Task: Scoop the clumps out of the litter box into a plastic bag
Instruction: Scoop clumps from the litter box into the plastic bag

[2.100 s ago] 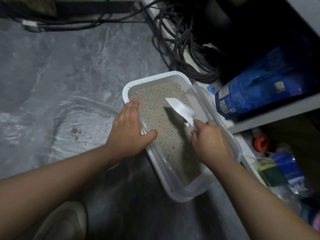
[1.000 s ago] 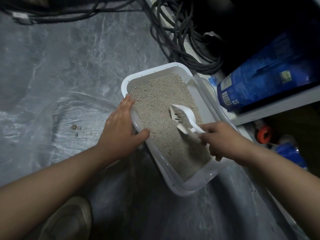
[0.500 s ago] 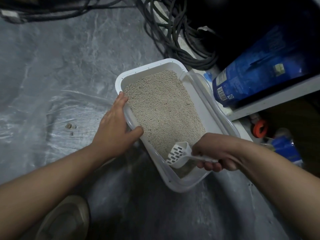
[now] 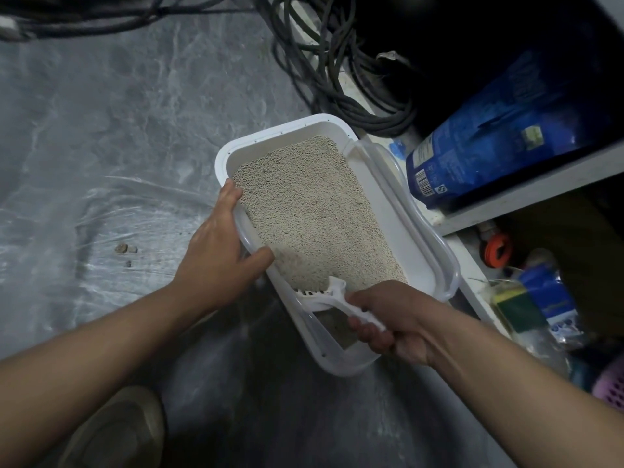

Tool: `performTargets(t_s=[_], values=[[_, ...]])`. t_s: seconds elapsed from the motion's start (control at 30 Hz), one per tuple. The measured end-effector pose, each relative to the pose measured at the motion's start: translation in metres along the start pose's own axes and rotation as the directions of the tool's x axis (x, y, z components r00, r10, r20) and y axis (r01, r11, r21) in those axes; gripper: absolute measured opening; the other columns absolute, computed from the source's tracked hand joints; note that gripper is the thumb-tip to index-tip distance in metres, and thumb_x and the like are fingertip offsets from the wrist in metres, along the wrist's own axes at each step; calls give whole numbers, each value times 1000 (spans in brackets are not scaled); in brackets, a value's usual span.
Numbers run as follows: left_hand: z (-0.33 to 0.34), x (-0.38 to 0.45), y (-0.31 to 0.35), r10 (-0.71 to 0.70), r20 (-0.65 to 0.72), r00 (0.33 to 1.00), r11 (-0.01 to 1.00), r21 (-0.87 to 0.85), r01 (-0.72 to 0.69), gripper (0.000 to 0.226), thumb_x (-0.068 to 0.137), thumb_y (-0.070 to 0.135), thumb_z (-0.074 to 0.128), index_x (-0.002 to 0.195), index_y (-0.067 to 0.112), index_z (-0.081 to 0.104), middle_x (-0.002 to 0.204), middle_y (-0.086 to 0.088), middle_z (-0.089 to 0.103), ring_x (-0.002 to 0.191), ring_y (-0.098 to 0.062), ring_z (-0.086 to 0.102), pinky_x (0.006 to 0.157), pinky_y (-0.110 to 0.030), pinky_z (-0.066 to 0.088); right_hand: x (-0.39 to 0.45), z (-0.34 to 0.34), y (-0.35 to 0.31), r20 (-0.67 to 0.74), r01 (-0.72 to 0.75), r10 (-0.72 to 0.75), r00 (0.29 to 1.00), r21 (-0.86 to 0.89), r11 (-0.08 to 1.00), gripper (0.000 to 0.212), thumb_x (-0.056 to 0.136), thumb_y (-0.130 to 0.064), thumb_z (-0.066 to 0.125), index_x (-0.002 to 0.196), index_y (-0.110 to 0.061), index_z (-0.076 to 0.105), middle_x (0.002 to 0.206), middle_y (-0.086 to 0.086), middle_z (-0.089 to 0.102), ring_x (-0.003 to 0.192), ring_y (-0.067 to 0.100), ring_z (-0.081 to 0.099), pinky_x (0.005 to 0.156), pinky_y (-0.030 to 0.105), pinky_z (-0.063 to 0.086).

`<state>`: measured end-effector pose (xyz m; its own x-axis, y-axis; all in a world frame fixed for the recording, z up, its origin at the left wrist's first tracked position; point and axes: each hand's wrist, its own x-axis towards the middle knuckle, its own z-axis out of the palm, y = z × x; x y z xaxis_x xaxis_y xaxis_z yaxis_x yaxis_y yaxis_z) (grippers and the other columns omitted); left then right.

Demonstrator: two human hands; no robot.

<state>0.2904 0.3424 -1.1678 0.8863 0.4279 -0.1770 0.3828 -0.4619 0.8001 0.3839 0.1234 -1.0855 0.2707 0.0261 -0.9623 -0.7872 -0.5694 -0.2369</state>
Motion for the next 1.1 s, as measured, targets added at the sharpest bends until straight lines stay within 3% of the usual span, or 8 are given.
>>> performTargets(t_s=[0.23, 0.43, 0.6, 0.87, 1.1], values=[[0, 0, 0, 0, -1, 1000, 1000, 2, 0, 106, 68, 52, 58, 160, 23, 13, 172, 5, 6, 155, -20, 23, 124, -45, 25, 8, 11, 1, -38, 87, -96, 995, -192, 977, 22, 102, -18, 51, 112, -1, 59, 56, 5, 54, 35, 9, 39, 32, 14, 25], [1, 2, -1, 0, 1, 1000, 1000, -16, 0, 110, 63, 59, 52, 159, 23, 12, 172, 4, 6, 155, -20, 22, 124, -47, 26, 20, 26, -3, 28, 89, -88, 996, -69, 994, 20, 103, -21, 50, 107, -4, 61, 54, 3, 53, 36, 10, 41, 33, 14, 26], [3, 3, -3, 12, 4, 1000, 1000, -7, -12, 108, 66, 58, 52, 159, 22, 10, 172, 4, 6, 155, -19, 21, 124, -44, 24, 30, 40, -12, 17, 156, -155, 988, -59, 986, 27, 102, -21, 51, 117, 1, 59, 58, 5, 54, 36, 9, 43, 34, 15, 25], [3, 4, -2, 4, 1, 1000, 1000, -16, -4, 110, 64, 59, 52, 159, 21, 12, 172, 3, 7, 155, -20, 23, 124, -44, 26, 48, 56, -41, 50, 222, -220, 974, -30, 975, 21, 103, -19, 50, 111, -2, 59, 55, 6, 56, 37, 11, 44, 33, 17, 27], [4, 6, -2, 14, -16, 1000, 999, -31, -15, 108, 66, 48, 55, 160, 17, 14, 172, 2, 8, 155, -17, 21, 125, -42, 25, 62, 72, -58, 65, 240, -245, 967, 74, 968, 19, 103, -19, 51, 114, -4, 55, 55, 7, 57, 38, 12, 44, 32, 16, 26]])
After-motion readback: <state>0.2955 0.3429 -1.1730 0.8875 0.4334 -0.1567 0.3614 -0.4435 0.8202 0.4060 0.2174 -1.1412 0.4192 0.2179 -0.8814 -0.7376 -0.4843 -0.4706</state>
